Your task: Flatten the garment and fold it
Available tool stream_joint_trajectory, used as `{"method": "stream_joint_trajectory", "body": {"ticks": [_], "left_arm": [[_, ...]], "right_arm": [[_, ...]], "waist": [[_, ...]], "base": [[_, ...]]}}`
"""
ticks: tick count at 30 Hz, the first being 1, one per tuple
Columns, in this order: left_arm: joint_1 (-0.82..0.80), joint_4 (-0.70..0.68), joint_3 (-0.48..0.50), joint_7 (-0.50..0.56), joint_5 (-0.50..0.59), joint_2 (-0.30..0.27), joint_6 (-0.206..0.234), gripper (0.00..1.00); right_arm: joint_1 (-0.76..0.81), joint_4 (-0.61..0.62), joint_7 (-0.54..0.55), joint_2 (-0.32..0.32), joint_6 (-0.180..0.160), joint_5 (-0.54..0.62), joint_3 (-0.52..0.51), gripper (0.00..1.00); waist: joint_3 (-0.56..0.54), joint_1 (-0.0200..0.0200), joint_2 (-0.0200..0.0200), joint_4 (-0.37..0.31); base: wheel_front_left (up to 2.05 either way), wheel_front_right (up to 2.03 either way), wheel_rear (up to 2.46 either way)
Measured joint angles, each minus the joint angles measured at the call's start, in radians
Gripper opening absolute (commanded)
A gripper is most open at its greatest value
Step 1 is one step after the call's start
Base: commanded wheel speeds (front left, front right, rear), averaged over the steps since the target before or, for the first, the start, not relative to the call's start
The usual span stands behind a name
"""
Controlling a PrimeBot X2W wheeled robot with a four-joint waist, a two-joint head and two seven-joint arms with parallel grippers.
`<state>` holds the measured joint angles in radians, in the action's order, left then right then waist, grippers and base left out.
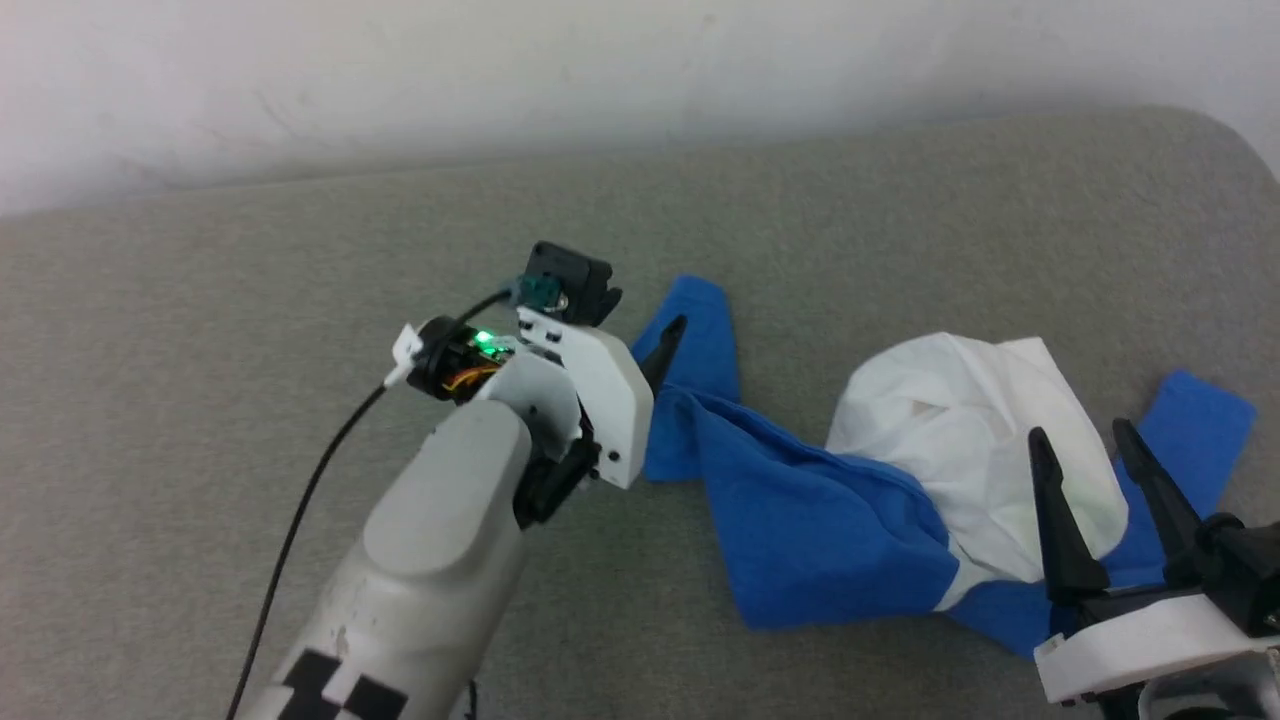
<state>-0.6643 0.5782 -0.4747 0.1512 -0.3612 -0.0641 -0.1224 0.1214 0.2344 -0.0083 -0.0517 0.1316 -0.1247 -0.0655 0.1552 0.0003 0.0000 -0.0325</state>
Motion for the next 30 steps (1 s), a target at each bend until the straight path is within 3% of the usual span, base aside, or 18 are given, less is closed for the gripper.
{"method": "stream_joint_trajectory", "body": {"ticks": [6, 11, 14, 17, 24, 30], "left_arm": [[-0.113, 0.240, -0.058, 0.162, -0.037, -0.011, -0.001, 1.00], [-0.186, 0.329, -0.152, 0.293, -0.090, -0.027, -0.001, 1.00], [-0.215, 0.328, -0.209, 0.352, -0.137, -0.046, -0.001, 0.00], [-0.219, 0.302, -0.238, 0.311, -0.160, -0.073, -0.002, 0.00], [-0.231, 0.169, -0.188, 0.054, -0.155, -0.183, 0.004, 0.00], [-0.194, -0.094, -0.078, -0.013, -0.169, -0.338, 0.104, 0.00]], "right_arm": [[-0.021, -0.035, -0.022, 0.000, 0.000, -0.003, 0.005, 1.00], [-0.038, -0.061, -0.025, 0.000, 0.000, 0.023, 0.012, 1.00], [-0.038, -0.076, -0.029, 0.000, 0.000, 0.024, 0.002, 1.00], [-0.037, -0.086, -0.029, 0.000, 0.000, 0.022, -0.005, 1.00], [-0.028, -0.094, -0.029, -0.001, 0.000, 0.014, -0.044, 1.00], [-0.002, -0.090, -0.020, 0.000, 0.000, 0.010, -0.056, 1.00]], "waist": [[0.061, 0.0000, 0.0001, -0.057], [0.097, -0.0003, 0.0000, -0.100], [0.106, -0.0003, 0.0000, -0.118], [0.102, -0.0002, 0.0000, -0.120], [0.064, -0.0002, 0.0000, -0.088], [0.016, -0.0003, 0.0000, -0.039]], "base": [[0.00, 0.00, 0.00], [0.00, 0.00, 0.00], [0.00, 0.00, 0.00], [0.00, 0.00, 0.00], [0.00, 0.00, 0.00], [0.00, 0.00, 0.00]]}}
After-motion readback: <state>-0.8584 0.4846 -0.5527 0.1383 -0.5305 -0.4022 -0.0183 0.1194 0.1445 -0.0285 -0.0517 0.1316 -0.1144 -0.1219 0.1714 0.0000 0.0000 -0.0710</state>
